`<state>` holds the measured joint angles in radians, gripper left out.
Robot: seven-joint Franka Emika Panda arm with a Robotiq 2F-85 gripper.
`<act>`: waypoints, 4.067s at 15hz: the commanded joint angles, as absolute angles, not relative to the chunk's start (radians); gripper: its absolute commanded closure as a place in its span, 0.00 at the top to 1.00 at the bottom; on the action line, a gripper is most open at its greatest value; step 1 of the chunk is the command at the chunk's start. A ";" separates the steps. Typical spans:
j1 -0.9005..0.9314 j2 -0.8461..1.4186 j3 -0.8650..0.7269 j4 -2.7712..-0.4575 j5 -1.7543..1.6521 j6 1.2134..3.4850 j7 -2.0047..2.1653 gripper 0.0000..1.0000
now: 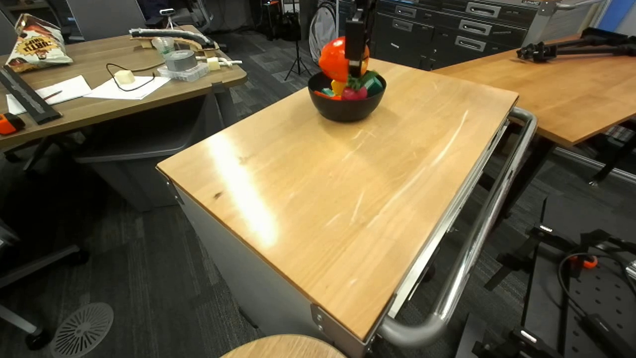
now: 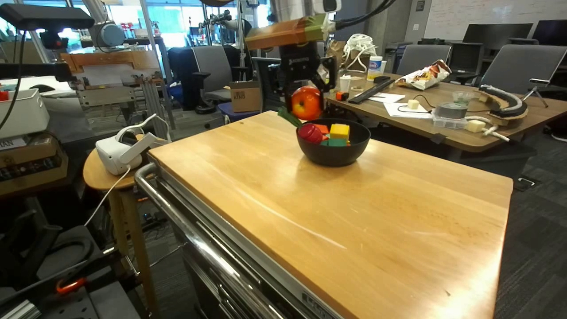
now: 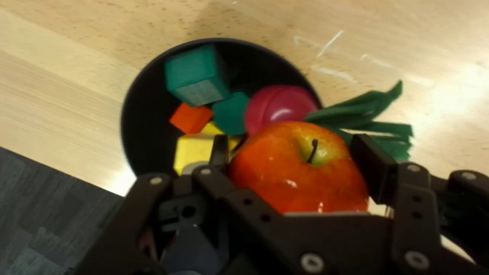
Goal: Move the apple to the left, take the radish and blocks out of the black bowl
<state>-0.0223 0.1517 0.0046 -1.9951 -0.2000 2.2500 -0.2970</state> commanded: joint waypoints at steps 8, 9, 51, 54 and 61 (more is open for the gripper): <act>0.121 0.045 0.135 -2.091 -0.153 2.360 -0.139 0.53; 0.125 0.072 0.135 -2.070 -0.170 2.361 -0.115 0.53; 0.201 0.617 0.053 -1.537 -0.090 2.367 0.097 0.53; 0.199 0.604 0.047 -1.542 -0.097 2.357 0.095 0.53; 0.208 0.552 0.016 -1.601 -0.159 2.364 0.120 0.53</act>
<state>0.1871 0.6090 0.0454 -1.5357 -0.1174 2.3472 0.0801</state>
